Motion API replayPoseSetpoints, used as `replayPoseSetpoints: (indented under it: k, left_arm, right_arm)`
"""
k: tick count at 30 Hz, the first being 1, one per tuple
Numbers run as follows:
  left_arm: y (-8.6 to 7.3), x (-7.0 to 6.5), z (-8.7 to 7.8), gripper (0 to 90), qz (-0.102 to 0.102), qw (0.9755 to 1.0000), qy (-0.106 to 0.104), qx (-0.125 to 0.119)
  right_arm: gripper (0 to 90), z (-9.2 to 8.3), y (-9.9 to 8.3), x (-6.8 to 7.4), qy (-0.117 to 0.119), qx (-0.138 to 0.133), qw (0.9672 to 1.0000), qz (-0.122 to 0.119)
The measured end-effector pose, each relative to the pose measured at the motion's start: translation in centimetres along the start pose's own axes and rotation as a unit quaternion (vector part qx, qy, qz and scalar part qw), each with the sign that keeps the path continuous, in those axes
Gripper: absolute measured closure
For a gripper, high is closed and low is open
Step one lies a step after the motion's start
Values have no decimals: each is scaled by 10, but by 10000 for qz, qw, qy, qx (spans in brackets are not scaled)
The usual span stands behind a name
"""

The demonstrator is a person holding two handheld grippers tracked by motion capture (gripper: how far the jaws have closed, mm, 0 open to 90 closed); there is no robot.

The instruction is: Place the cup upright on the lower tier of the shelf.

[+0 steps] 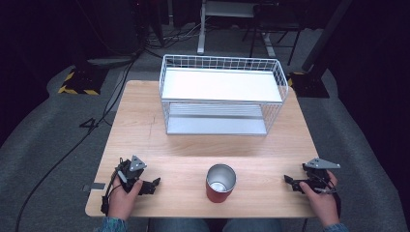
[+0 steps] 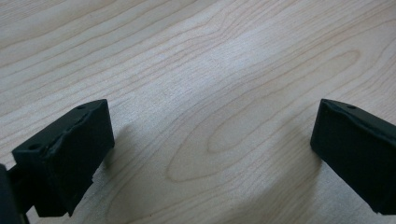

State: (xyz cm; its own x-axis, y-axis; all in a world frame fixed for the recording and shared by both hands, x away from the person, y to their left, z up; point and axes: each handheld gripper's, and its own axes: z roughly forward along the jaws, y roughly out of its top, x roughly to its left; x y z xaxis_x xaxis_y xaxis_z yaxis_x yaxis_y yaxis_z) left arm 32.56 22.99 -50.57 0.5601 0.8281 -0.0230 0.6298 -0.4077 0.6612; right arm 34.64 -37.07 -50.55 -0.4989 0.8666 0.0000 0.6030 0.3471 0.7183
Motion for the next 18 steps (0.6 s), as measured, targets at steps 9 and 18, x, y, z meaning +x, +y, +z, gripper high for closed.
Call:
replayPoseSetpoints:
  k: [9,18]
  left_arm:
    - [0,0,0,1,4,10000,0,4]
    - [1,-1,1,5,-83,10000,45,-28]
  right_arm:
    - [39,0,0,0,8,1,10000,1]
    - [39,0,0,0,16,2,10000,-4]
